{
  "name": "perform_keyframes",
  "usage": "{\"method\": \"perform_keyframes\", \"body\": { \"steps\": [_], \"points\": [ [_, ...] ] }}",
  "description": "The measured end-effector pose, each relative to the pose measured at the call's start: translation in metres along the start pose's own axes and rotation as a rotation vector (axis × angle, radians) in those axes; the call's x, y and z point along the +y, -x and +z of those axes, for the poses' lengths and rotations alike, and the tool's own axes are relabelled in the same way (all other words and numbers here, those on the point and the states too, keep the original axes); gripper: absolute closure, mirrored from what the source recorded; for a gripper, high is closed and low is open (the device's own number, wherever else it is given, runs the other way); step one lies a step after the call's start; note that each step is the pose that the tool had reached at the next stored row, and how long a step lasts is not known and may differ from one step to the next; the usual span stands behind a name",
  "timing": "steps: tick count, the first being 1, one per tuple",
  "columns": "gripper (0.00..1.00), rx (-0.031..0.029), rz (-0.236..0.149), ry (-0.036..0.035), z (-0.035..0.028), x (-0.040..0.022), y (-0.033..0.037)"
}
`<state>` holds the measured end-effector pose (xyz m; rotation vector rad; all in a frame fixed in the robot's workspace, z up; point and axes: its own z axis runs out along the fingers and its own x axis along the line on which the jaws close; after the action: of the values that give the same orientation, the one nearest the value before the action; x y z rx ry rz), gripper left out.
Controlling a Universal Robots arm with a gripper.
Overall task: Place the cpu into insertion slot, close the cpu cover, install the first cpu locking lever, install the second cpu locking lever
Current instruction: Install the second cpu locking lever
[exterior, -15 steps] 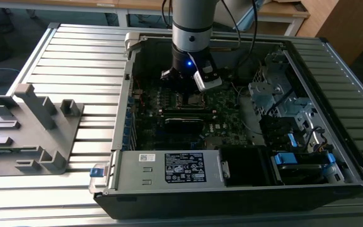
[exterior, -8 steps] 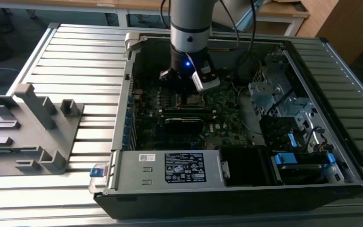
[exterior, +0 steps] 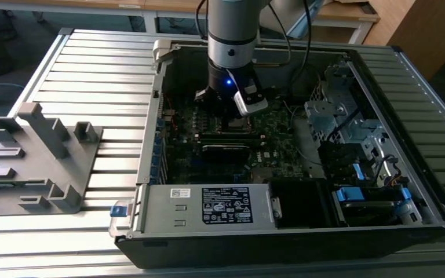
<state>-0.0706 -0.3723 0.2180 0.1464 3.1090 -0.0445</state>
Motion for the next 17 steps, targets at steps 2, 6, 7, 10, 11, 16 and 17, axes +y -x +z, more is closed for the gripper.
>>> {"method": "perform_keyframes", "body": {
  "steps": [2,6,7,10,11,16,17],
  "points": [
    [0.89,0.0001,0.000,-0.0002,0.0001,0.0000,-0.0001],
    [0.89,0.0000,0.000,-0.0002,0.0002,0.0000,-0.0001],
    [0.89,0.0000,0.000,-0.0001,0.0002,0.0000,-0.0002],
    [0.89,-0.0001,0.000,0.0000,0.0009,-0.0001,-0.0012],
    [0.89,-0.0001,0.000,0.0000,0.0012,-0.0001,-0.0017],
    [0.89,0.0000,0.000,0.0000,0.0049,-0.0003,-0.0048],
    [0.89,0.0000,0.000,-0.0001,0.0055,-0.0003,-0.0049]
  ]
}}
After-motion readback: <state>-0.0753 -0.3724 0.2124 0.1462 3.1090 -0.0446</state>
